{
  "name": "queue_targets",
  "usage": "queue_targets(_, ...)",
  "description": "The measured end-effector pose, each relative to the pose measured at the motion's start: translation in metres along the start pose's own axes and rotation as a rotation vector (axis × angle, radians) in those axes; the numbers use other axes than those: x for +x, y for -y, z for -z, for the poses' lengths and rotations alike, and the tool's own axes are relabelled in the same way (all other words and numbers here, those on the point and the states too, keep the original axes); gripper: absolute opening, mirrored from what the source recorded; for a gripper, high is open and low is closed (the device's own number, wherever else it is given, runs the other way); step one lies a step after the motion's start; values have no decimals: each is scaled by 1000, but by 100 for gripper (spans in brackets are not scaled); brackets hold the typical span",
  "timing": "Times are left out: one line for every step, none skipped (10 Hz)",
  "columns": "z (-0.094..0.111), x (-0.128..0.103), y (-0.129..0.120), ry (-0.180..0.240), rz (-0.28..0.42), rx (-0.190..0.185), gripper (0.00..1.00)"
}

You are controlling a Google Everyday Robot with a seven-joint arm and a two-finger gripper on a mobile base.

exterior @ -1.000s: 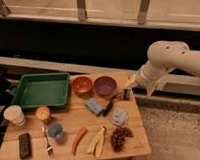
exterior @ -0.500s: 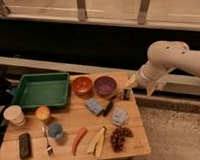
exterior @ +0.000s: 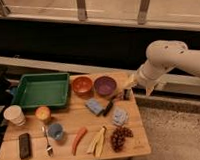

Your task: Place sponge in table surface

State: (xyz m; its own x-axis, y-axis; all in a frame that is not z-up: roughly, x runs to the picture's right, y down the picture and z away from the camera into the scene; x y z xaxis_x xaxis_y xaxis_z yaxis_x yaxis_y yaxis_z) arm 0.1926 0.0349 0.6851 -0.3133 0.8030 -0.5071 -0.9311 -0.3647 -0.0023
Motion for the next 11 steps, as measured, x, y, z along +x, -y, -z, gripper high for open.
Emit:
queue_targets(0,-1,-4,7,10,2,72)
queue_targets(-1,-1,-10,13,28,7,72)
queue_targets(-3,-1,-15,13,42,8,72)
queue_targets(-4,-1,-19,11,53,7,72)
queue_targets(-9,-3,-29,5,71,4,72)
queue_targets(-15,-5,-45,-4,94,-4,72)
queue_targets(-19,-6,-58,-12,116,-6,72)
queue_targets(-24,-8,-75,-18,141,-10,72)
queue_targets(-31,-10,-97,-29,166,-20,72)
queue_targets(-40,-12,-119,-48,188,-31,72)
queue_targets(-48,-11,-134,-66,204,-37,72)
